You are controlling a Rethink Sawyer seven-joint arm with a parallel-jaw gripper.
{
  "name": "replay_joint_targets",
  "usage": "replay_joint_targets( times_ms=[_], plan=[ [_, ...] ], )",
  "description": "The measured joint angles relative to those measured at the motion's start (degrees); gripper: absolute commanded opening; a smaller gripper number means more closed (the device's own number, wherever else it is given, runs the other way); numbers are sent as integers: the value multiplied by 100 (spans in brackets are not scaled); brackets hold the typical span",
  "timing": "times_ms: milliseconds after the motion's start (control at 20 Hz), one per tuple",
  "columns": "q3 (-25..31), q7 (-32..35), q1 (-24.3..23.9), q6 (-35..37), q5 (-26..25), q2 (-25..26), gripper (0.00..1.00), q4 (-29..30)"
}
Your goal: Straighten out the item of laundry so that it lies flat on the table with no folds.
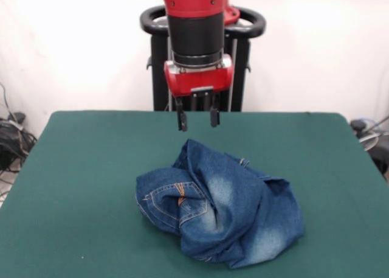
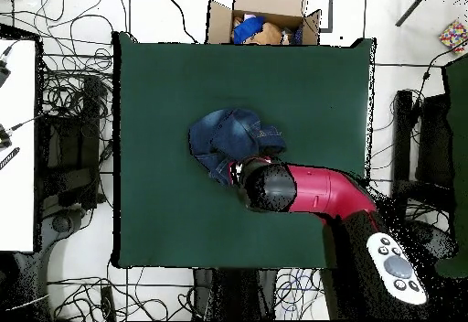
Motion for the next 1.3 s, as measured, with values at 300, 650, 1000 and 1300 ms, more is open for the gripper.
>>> replay_joint_targets(
  times_ms=[300,650,1000,1300],
  plan=[
    [-67,0,199,-73,1,218,100,-108],
    [-231,0,306,-278,1,609,100,-287],
    [-336,0,285,-287,2,912,100,-504],
    [-336,0,243,-287,2,1013,100,-567]
  ],
)
